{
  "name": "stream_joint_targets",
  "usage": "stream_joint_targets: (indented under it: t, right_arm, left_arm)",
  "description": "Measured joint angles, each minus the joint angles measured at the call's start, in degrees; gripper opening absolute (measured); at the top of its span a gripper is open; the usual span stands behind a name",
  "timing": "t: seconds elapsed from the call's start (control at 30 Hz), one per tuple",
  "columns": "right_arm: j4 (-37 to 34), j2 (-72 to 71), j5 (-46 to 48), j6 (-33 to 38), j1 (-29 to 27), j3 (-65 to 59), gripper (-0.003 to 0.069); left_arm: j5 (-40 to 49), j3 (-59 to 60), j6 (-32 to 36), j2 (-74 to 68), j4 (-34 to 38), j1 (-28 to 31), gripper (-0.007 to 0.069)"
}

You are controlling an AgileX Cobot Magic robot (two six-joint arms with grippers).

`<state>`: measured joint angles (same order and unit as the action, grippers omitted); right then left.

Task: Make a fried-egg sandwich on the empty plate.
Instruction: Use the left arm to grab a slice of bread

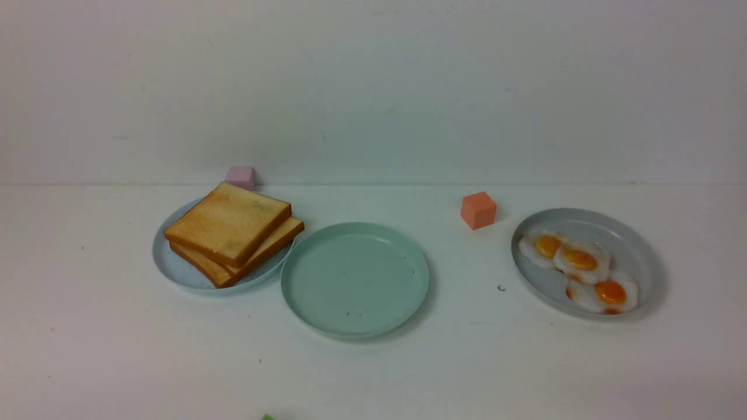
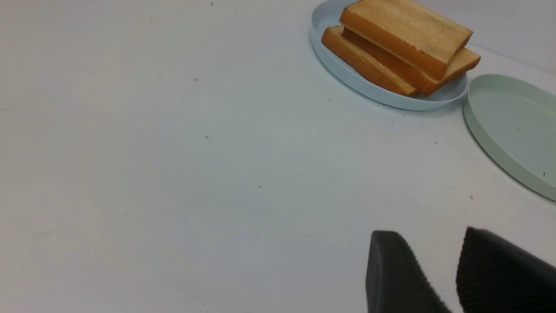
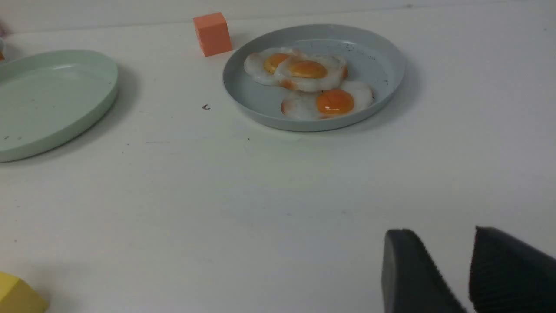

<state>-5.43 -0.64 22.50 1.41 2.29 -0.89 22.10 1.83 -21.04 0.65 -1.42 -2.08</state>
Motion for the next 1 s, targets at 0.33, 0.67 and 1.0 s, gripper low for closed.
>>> stream_joint_targets:
  t: [0.33, 0.67, 1.0]
  right_arm:
    - [0.0, 0.0, 0.0, 0.0, 0.0, 0.0, 0.0241]
    - [0.0, 0.0, 0.0, 0.0, 0.0, 0.0, 0.0241]
    - [0.0, 0.0, 0.0, 0.0, 0.0, 0.0, 0.0241]
  left_arm:
    - [0.0, 0.0, 0.0, 0.0, 0.0, 0.0, 0.0238]
    - [-3.1, 0.0, -1.3, 0.0, 1.4, 0.0, 0.0238]
    - [-21.4, -0.7, -12.7, 0.0, 23.3, 0.0, 0.0229]
